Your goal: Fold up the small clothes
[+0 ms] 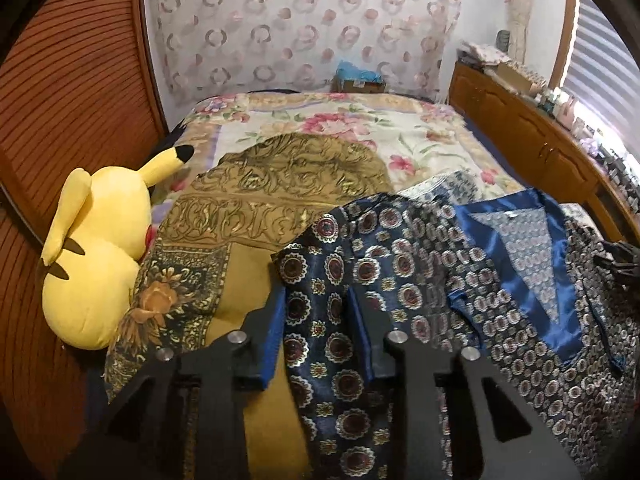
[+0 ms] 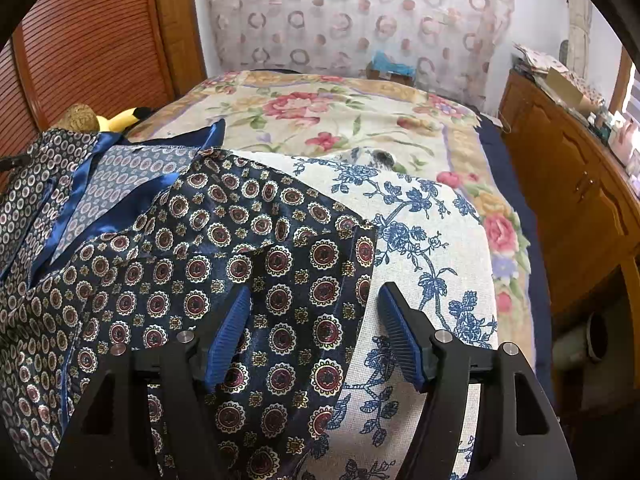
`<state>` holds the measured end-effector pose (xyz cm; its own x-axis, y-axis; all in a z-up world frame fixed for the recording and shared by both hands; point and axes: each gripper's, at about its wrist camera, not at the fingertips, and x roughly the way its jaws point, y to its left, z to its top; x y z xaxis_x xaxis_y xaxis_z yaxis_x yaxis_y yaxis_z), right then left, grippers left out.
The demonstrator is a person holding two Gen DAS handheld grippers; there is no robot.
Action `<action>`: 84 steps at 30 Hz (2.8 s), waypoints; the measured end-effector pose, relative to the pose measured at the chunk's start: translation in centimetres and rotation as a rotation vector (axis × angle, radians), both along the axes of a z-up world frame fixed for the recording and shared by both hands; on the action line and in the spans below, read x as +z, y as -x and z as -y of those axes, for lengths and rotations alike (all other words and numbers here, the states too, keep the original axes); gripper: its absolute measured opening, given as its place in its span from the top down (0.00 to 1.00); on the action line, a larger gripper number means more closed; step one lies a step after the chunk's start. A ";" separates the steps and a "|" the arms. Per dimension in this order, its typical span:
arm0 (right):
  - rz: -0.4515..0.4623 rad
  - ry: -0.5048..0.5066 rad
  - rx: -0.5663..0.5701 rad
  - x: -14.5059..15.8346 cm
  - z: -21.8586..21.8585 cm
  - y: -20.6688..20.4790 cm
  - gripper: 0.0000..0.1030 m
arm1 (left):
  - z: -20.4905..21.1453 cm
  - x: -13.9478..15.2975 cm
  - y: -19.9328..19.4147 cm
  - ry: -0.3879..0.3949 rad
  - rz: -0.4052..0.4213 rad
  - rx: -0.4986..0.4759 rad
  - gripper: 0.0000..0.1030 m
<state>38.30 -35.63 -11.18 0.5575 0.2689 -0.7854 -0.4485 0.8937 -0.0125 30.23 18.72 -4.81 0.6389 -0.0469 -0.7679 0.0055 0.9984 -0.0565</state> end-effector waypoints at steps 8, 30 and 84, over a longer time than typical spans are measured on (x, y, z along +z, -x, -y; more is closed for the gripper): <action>0.000 0.000 0.000 0.0 0.1 0.0 0.34 | 0.7 -0.1 0.0 0.000 0.005 -0.037 0.74; 0.022 -0.015 0.089 2.5 -2.8 2.5 0.98 | 6.9 5.2 6.4 0.009 0.147 -0.205 0.99; 0.116 -0.056 0.053 7.5 7.6 33.2 0.71 | 3.4 4.4 33.0 0.057 0.278 -0.104 0.58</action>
